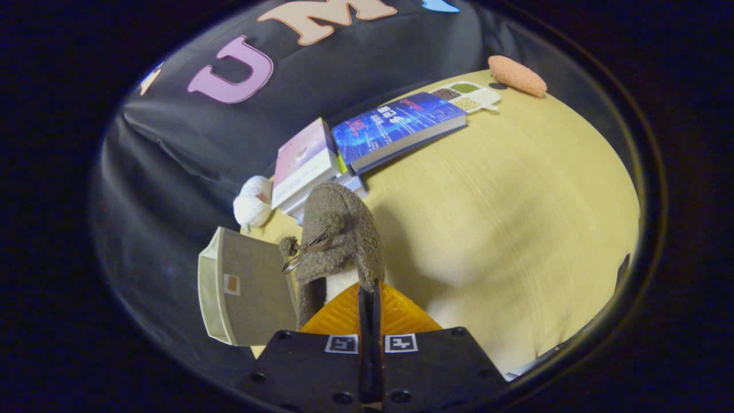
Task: Open the storage box then place both shoes into the box .Put the left shoe in first, then the right shoe, with the right side of both shoes facing outward in a uniform manner.
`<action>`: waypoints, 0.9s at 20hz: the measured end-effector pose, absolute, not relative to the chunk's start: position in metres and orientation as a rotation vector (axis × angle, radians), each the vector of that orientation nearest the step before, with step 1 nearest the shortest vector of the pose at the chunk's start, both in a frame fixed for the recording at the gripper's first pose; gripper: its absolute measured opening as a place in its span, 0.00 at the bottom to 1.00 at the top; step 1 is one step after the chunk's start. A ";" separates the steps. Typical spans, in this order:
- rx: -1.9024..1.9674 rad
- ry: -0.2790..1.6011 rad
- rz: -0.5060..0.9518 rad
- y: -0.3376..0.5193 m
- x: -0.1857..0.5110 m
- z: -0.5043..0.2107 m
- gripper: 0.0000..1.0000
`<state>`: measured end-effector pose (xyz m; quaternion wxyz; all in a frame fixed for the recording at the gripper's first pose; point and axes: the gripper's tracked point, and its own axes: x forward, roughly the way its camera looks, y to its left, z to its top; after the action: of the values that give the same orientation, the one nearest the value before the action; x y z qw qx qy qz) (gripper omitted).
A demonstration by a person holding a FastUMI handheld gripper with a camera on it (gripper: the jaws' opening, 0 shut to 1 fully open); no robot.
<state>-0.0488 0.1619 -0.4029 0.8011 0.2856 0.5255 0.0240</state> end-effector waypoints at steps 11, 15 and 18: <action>0.653 0.993 0.196 0.288 0.006 -0.302 0.03; 0.651 0.998 0.233 0.334 0.008 -0.294 0.03; 0.642 1.012 0.251 0.363 0.004 -0.293 0.03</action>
<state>0.0042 0.3626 -0.2933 0.8183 0.3013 0.4751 0.1180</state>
